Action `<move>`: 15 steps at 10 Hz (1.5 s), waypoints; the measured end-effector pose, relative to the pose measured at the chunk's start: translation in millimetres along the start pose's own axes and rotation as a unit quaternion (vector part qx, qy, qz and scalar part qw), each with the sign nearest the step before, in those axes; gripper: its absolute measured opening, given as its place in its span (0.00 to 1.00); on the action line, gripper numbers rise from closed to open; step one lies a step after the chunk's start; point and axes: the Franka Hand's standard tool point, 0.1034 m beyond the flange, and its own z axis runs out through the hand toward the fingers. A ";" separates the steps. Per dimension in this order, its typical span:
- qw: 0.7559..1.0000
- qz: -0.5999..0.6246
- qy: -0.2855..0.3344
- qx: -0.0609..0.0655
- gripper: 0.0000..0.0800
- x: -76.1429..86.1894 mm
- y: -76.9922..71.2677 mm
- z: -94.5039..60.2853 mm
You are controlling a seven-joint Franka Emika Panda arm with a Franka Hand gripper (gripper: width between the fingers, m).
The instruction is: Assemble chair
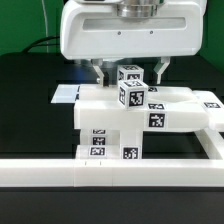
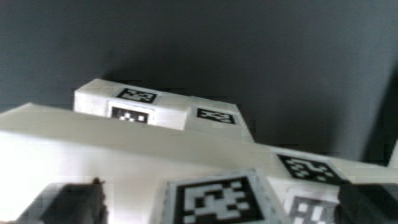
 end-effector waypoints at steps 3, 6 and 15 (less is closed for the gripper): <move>1.000 -0.013 0.000 0.000 0.71 -0.1 0.6 0.1; 1.000 0.001 0.000 0.000 0.35 -0.1 0.7 0.1; 0.917 0.397 -0.002 0.034 0.36 1.5 -0.7 1.0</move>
Offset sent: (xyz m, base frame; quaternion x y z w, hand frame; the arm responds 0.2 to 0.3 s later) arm 0.0000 0.0000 0.0000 0.0000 0.0000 0.0000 1.0000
